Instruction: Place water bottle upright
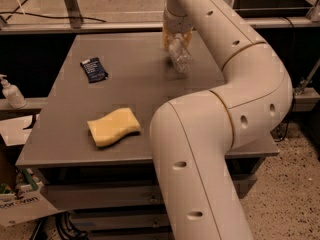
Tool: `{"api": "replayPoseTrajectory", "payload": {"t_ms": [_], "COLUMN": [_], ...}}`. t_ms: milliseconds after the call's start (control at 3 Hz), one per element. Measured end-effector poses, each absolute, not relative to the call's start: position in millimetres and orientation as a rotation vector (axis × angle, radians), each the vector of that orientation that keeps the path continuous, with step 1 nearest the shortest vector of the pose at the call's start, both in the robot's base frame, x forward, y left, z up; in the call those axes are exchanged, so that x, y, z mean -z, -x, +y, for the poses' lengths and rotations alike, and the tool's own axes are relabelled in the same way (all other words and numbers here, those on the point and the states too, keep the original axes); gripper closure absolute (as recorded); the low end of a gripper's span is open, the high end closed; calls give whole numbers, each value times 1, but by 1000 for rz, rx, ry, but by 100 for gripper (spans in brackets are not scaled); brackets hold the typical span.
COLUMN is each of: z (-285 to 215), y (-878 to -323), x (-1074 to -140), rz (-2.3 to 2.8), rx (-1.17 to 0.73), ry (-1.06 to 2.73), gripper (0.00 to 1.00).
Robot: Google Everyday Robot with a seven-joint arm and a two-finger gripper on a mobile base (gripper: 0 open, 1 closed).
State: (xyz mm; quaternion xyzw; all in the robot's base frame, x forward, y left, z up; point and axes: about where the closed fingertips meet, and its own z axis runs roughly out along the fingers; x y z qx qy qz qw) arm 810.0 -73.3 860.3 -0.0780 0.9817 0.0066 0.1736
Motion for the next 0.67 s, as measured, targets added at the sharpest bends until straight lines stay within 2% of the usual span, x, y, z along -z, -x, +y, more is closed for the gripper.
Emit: {"api": "replayPoseTrajectory", "payload": {"t_ms": [667], "z": [-46], "y": [-780], "x": [-943], "rz": [2655], "rx": [-308], "ry": [352], "gripper": [100]}}
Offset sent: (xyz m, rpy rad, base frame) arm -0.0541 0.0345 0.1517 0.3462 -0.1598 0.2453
